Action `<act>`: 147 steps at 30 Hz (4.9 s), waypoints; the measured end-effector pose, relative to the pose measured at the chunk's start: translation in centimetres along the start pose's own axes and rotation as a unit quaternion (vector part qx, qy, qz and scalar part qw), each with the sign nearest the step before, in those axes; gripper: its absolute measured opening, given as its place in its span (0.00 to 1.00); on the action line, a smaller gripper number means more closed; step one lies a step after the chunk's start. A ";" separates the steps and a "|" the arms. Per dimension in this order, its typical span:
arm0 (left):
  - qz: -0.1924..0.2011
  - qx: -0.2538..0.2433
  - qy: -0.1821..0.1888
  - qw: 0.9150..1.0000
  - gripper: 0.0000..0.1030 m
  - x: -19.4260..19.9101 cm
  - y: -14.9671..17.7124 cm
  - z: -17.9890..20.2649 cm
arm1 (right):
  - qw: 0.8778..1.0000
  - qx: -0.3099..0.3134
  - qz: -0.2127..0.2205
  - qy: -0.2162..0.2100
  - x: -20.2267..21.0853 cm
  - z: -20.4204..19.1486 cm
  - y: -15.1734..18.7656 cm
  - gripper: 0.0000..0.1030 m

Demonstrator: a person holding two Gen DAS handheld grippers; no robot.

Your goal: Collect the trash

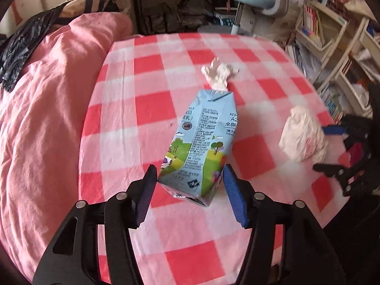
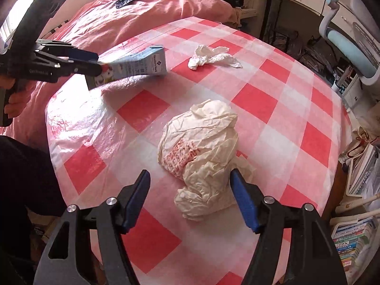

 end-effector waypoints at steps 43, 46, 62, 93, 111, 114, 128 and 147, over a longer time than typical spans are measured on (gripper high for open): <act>-0.034 0.007 -0.007 0.999 0.60 -3.6 -1.1 3.5 | 0.999 -0.033 0.001 0.036 -2.1 -0.3 -0.6 0.49; -0.029 0.020 -0.002 0.999 0.62 -3.3 -1.3 2.6 | 0.999 -0.034 0.003 0.037 -1.9 -0.1 -0.7 0.51; -0.030 0.021 0.016 0.999 0.33 -3.9 -1.5 2.7 | 0.999 -0.037 0.033 -0.016 -2.1 -1.6 -2.2 0.61; 0.108 0.117 0.023 0.987 0.32 2.4 -6.9 1.1 | 0.995 -0.010 0.089 0.051 -0.3 -1.0 -5.1 0.33; 0.114 0.112 0.019 0.987 0.32 2.8 -7.3 1.6 | 0.995 -0.002 0.088 0.057 -0.1 -1.4 -5.1 0.34; 0.115 0.112 0.019 0.987 0.32 2.8 -7.3 1.6 | 0.994 -0.003 0.089 0.057 0.0 -1.5 -5.1 0.34; 0.119 0.114 0.019 0.986 0.32 2.9 -7.3 1.5 | 0.994 -0.006 0.094 0.058 0.0 -1.8 -5.4 0.34; 0.116 0.111 0.019 0.987 0.32 2.9 -7.7 1.7 | 0.994 -0.008 0.094 0.058 -0.3 -1.3 -5.3 0.34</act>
Point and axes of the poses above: each gripper's, at about its wrist camera, not at the fingertips, and x roughly against the way its jaws point, z to its right, y to its underside, the point moved 9 cm from there along -x, roughly the way its jaws point, and after that the axes turned 7 degrees about z, right-handed, at the moved point
